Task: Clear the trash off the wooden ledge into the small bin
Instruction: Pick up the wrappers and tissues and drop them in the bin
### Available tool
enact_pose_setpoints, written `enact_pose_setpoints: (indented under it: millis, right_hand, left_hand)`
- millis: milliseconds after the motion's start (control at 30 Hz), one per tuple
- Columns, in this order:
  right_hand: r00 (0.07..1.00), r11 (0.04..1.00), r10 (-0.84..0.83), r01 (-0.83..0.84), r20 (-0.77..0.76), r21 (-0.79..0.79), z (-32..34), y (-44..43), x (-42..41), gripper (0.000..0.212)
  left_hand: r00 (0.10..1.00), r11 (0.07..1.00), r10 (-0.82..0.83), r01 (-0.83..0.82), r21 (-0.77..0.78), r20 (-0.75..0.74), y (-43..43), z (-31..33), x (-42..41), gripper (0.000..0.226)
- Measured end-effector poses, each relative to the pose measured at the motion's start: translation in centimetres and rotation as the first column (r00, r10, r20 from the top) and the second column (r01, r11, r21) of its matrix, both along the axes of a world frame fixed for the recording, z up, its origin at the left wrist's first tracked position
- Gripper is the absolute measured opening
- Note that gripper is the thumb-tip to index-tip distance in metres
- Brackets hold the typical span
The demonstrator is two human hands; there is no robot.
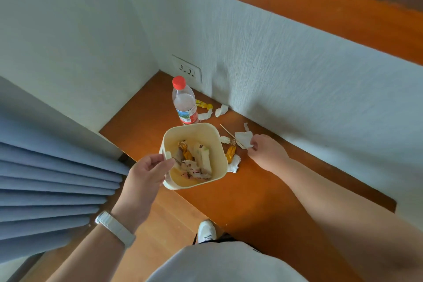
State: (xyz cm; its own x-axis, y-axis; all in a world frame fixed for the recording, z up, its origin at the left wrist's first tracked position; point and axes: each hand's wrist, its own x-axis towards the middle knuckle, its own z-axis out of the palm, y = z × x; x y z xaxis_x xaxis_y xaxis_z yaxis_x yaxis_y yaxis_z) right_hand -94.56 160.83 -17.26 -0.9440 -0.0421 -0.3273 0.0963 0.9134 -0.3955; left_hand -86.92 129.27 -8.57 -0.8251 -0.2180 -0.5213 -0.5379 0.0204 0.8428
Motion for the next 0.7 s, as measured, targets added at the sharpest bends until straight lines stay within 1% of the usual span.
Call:
enact_pose_setpoints:
  millis: [133, 267, 400, 533, 633, 700]
  right_hand:
    - [0.999, 0.998, -0.003, 0.0, 0.048, 0.059, -2.3, -0.7, -0.6, 0.014]
    - [0.999, 0.997, -0.03, 0.028, 0.028, 0.069, -3.7, -1.7, -1.1, 0.012]
    - [0.995, 0.994, -0.081, 0.076, 0.058, 0.084, -4.0, -2.1, -1.5, 0.01]
    - [0.995, 0.992, -0.078, 0.072, 0.062, 0.099, -3.9, -1.5, -0.9, 0.013]
    - [0.995, 0.991, -0.077, 0.069, 0.058, 0.118, -3.3, -1.1, -0.1, 0.02]
    - [0.996, 0.992, -0.082, 0.079, 0.032, 0.095, -2.6, -0.9, 0.6, 0.025]
  left_hand:
    - [1.0, 0.999, 0.019, -0.019, -0.029, 0.021, -0.6, -0.1, 0.4, 0.02]
    - [0.999, 0.999, 0.034, -0.033, -0.043, 0.023, -0.7, -0.2, 0.5, 0.021]
    - [0.999, 0.999, 0.028, -0.027, -0.039, 0.028, -0.2, -0.1, 0.4, 0.022]
    - [1.0, 0.999, 0.012, -0.011, -0.035, 0.027, 0.3, 0.0, 0.3, 0.022]
    - [1.0, 1.0, 0.009, -0.009, -0.018, 0.02, 0.6, 0.2, 0.2, 0.024]
    - [1.0, 1.0, 0.001, -0.001, -0.023, 0.01, 0.9, 0.4, 0.2, 0.023]
